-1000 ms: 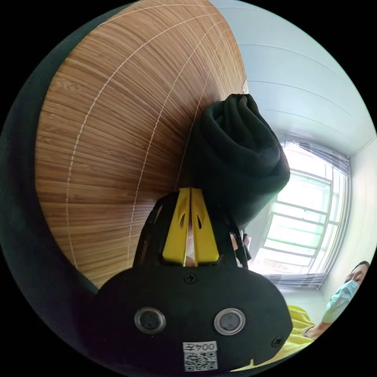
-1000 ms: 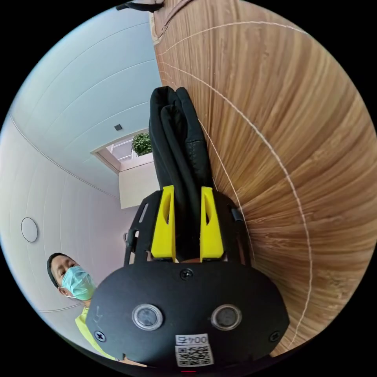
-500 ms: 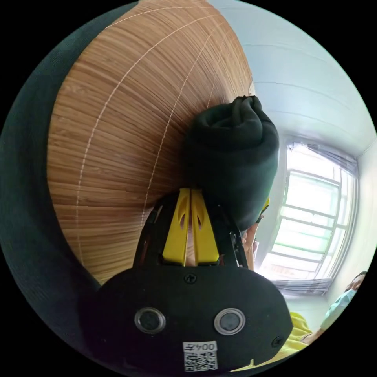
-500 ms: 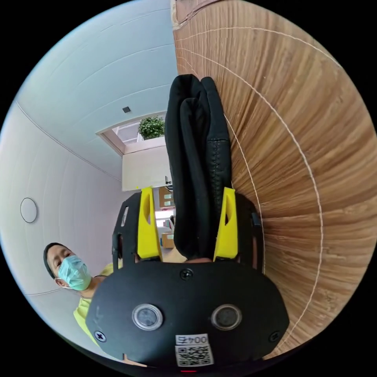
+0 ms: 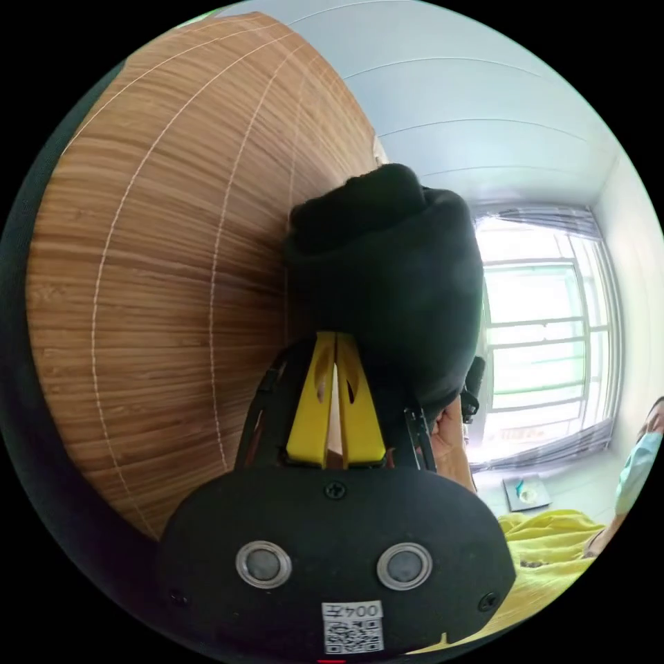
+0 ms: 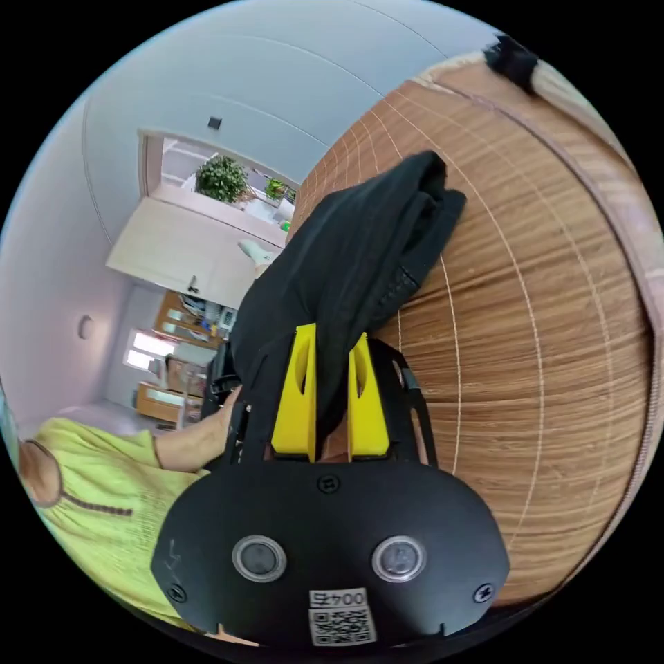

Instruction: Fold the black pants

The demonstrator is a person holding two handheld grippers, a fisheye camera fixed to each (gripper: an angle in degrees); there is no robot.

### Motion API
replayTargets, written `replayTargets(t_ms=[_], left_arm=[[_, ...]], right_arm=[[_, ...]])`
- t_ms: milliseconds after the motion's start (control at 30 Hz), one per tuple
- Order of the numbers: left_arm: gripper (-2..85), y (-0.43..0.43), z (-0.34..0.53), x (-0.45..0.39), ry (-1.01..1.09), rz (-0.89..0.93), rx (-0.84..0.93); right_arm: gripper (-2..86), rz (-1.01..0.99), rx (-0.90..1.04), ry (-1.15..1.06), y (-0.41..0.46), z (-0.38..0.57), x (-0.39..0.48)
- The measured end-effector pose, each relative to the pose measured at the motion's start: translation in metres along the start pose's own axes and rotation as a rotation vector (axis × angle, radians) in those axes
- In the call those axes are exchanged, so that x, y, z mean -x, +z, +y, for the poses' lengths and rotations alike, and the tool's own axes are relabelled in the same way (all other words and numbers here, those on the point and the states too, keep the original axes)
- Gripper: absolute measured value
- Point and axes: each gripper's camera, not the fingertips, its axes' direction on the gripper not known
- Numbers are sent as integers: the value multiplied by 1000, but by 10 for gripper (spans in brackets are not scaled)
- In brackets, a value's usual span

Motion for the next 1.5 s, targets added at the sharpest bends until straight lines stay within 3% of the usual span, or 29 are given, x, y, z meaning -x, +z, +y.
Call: replayTargets(t_ms=[133, 367, 600, 1000, 1067, 1133, 1233, 1367, 1433, 1500], left_arm=[[-1, 22, 31, -45, 162, 40, 8], [1, 81, 92, -145, 405, 110, 83], [2, 181, 189, -286, 724, 223, 226], [1, 396, 407, -449, 962, 407, 498], [1, 436, 441, -461, 983, 351, 558], [2, 489, 472, -456, 951, 107, 661], [2, 505, 479, -441, 880, 15, 715], [3, 454, 456, -445, 1029, 13, 514], [3, 430, 443, -434, 1123, -85, 401], [3, 411, 426, -397, 1171, -302, 328]], right_arm=[[74, 252, -45, -188, -37, 38, 68], [72, 482, -244, -286, -152, 134, 143], [72, 651, -456, -258, -297, 254, 186], [73, 1046, -625, -47, -517, 472, 220], [74, 1107, -615, 11, -554, 509, 212], [77, 1098, -599, 71, -582, 536, 192], [89, 896, -596, 297, -619, 586, 106], [113, 691, -590, 672, -614, 663, -27], [114, 560, -828, 670, -625, 700, -20], [114, 617, -959, 684, -632, 720, 2]])
